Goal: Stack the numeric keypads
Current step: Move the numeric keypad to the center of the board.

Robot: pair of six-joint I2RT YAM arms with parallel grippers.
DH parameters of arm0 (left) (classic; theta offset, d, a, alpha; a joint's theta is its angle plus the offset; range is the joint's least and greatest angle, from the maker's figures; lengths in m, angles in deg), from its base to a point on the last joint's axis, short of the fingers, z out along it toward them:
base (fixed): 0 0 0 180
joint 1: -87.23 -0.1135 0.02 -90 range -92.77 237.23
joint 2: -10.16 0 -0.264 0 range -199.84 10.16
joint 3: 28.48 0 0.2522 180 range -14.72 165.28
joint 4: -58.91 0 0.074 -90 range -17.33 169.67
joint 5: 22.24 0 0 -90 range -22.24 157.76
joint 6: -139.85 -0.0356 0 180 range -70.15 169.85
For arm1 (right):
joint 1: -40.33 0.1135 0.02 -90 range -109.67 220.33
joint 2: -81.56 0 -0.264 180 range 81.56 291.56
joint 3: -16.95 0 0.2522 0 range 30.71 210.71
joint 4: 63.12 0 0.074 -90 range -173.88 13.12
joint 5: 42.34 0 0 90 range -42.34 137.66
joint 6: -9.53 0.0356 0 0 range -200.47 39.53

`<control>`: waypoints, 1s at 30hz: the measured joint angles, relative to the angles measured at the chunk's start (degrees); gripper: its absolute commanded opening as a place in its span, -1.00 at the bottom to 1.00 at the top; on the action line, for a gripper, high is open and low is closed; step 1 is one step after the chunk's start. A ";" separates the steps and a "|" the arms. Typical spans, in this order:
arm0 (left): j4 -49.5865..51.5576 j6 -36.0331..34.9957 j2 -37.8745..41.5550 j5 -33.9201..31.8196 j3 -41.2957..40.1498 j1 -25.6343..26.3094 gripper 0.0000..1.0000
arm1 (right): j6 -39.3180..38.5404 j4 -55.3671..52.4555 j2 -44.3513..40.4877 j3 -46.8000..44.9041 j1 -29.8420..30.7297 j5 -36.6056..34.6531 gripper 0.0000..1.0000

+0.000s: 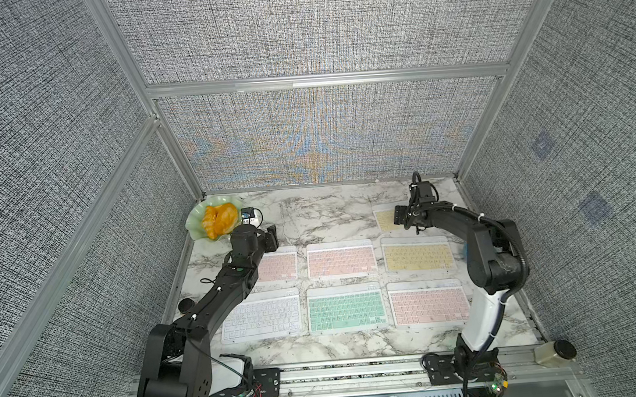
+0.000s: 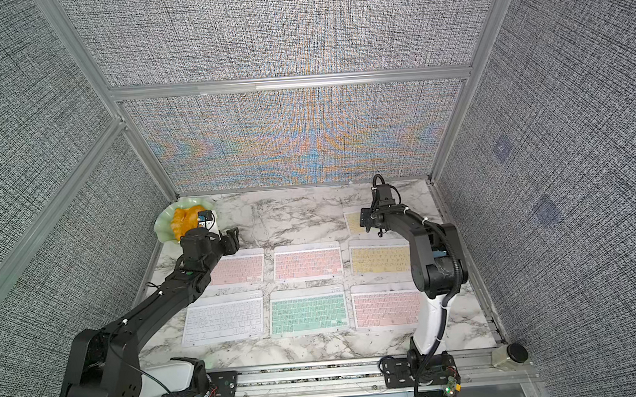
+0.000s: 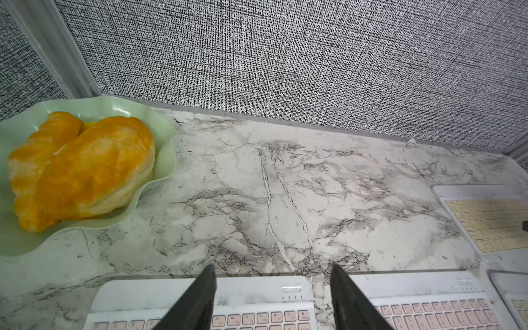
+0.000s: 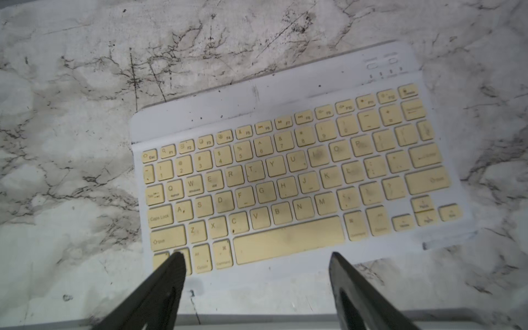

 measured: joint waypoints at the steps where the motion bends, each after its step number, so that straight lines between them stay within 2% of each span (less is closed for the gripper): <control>1: 0.00 0.09 -0.33 0.20 0.31 0.04 0.26 | 0.04 -0.33 0.76 1.01 0.07 0.02 0.64; 9: 0.00 0.57 -3.39 2.73 3.04 0.24 0.25 | 2.01 -4.74 6.49 7.34 1.33 0.00 0.64; 19: 0.20 0.59 -6.60 4.24 4.42 0.52 0.22 | 4.00 -6.25 10.01 9.62 3.30 1.27 0.64; 30: 0.57 0.61 -6.73 4.72 4.33 0.79 0.22 | 4.17 -4.70 11.50 10.91 6.73 0.81 0.64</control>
